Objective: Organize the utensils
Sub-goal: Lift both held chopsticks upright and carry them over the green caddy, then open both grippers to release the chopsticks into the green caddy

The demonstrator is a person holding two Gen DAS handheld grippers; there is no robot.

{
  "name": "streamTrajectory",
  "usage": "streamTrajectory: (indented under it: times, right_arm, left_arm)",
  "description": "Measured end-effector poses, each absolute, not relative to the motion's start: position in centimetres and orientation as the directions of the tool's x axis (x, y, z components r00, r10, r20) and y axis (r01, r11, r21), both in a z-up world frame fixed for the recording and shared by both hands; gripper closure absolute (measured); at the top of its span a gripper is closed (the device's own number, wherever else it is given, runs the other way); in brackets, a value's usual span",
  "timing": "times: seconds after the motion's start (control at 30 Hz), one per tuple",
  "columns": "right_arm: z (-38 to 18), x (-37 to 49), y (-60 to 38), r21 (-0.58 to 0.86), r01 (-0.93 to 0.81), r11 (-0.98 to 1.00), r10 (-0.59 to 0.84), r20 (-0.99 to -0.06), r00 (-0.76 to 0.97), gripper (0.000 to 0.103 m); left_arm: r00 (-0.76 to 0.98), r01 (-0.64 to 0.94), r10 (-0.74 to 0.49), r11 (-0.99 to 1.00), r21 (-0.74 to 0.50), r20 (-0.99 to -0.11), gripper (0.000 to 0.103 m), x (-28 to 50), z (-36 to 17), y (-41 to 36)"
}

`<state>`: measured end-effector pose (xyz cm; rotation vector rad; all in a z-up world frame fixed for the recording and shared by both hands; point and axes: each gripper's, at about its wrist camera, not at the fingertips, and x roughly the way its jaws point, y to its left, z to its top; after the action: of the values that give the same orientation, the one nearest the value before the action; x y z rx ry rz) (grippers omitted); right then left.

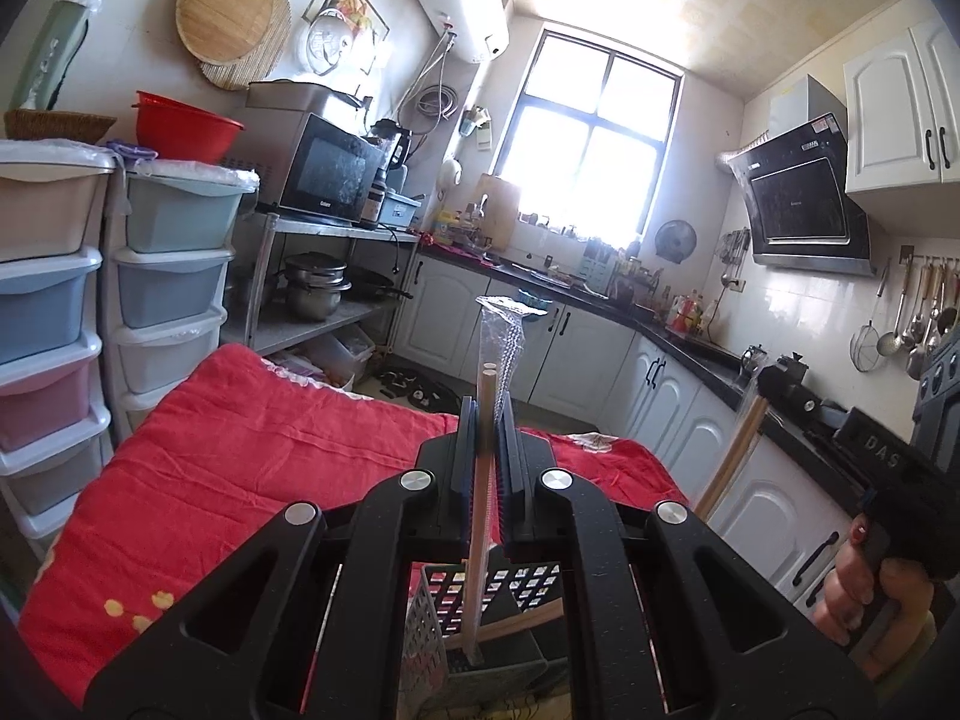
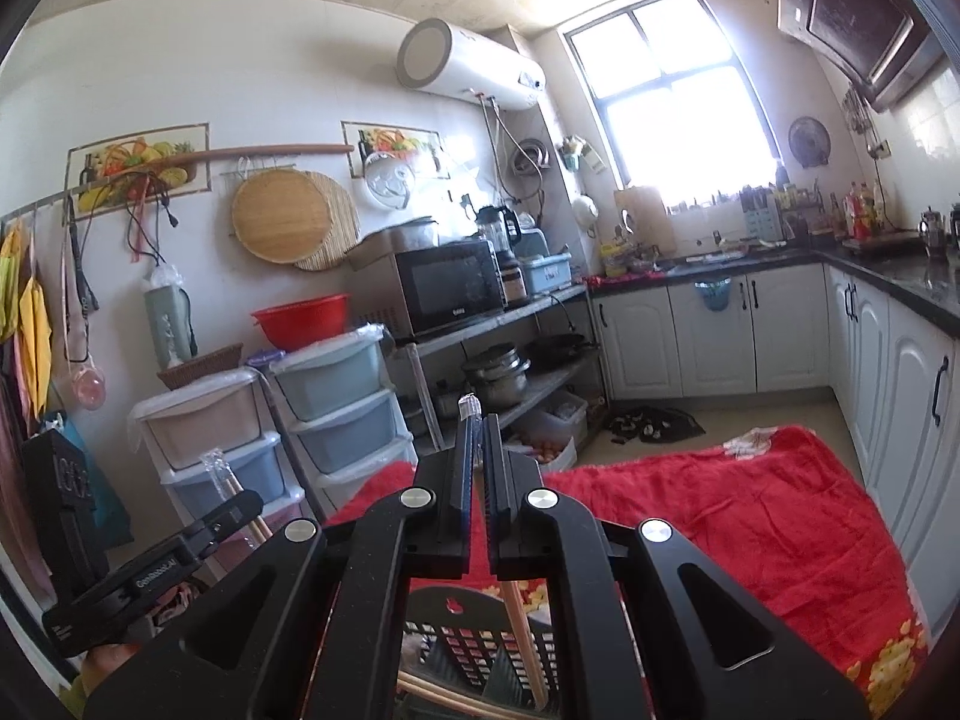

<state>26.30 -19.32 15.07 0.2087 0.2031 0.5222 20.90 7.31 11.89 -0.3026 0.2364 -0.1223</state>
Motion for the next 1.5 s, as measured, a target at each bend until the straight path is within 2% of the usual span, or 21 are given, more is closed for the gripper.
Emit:
streamTrajectory:
  times: [0.3,0.33,0.37,0.43,0.53,0.6,0.73,0.8,0.87,1.0,1.17,1.5]
  right_arm:
    - [12.5,27.0,-19.0,0.273,-0.425,0.863,0.485,-0.217,0.847,0.098]
    - [12.4,27.0,-19.1,0.273,-0.421,0.865,0.483,-0.224,0.847,0.091]
    - [12.2,26.9,-19.1,0.277,-0.419,0.865,0.483,-0.231,0.845,0.077]
    - [12.0,26.6,-19.2,0.292,-0.406,0.866,0.477,-0.237,0.847,0.065]
    - [11.8,26.1,-19.5,0.299,-0.401,0.866,0.476,-0.245,0.845,0.062]
    - [11.8,25.6,-19.8,0.296,-0.393,0.87,0.467,-0.245,0.849,0.057]
    - [11.9,24.7,-20.1,0.286,-0.382,0.879,0.454,-0.255,0.854,0.048]
    - [11.8,24.3,-20.3,0.283,-0.38,0.881,0.453,-0.266,0.851,0.047]
    - [11.7,24.0,-20.4,0.278,-0.377,0.884,0.45,-0.279,0.849,0.042]
    - [11.3,23.5,-20.5,0.269,-0.378,0.886,0.45,-0.305,0.839,0.039]
    - [10.8,22.6,-20.8,0.268,-0.381,0.885,0.454,-0.319,0.832,0.036]
    - [10.1,21.1,-21.1,0.264,-0.399,0.878,0.472,-0.337,0.815,0.031]
  left_arm:
    - [0.961,0.077,-0.155,0.945,-0.318,-0.228,0.1,20.5,10.8,7.3]
    - [0.961,0.074,-0.152,0.945,-0.319,-0.229,0.099,20.5,10.8,7.4]
    - [0.961,0.073,-0.153,0.944,-0.322,-0.23,0.097,20.5,10.7,7.4]
    - [0.959,0.071,-0.156,0.941,-0.33,-0.237,0.09,20.4,10.5,7.6]
    - [0.959,0.064,-0.153,0.938,-0.34,-0.241,0.079,20.0,10.5,7.6]
    - [0.959,0.064,-0.155,0.934,-0.352,-0.237,0.066,19.6,10.6,7.7]
    - [0.959,0.059,-0.153,0.93,-0.362,-0.237,0.05,18.9,10.7,7.9]
    - [0.958,0.057,-0.154,0.928,-0.369,-0.24,0.038,18.5,10.7,8.0]
    - [0.958,0.057,-0.157,0.925,-0.376,-0.241,0.033,18.2,10.7,8.1]
    - [0.956,0.048,-0.152,0.925,-0.378,-0.249,0.021,17.5,10.5,8.2]
    - [0.953,0.036,-0.151,0.917,-0.397,-0.262,0.011,17.0,10.0,8.7]
    - [0.948,0.026,-0.155,0.909,-0.415,-0.279,0.011,15.7,9.3,9.3]
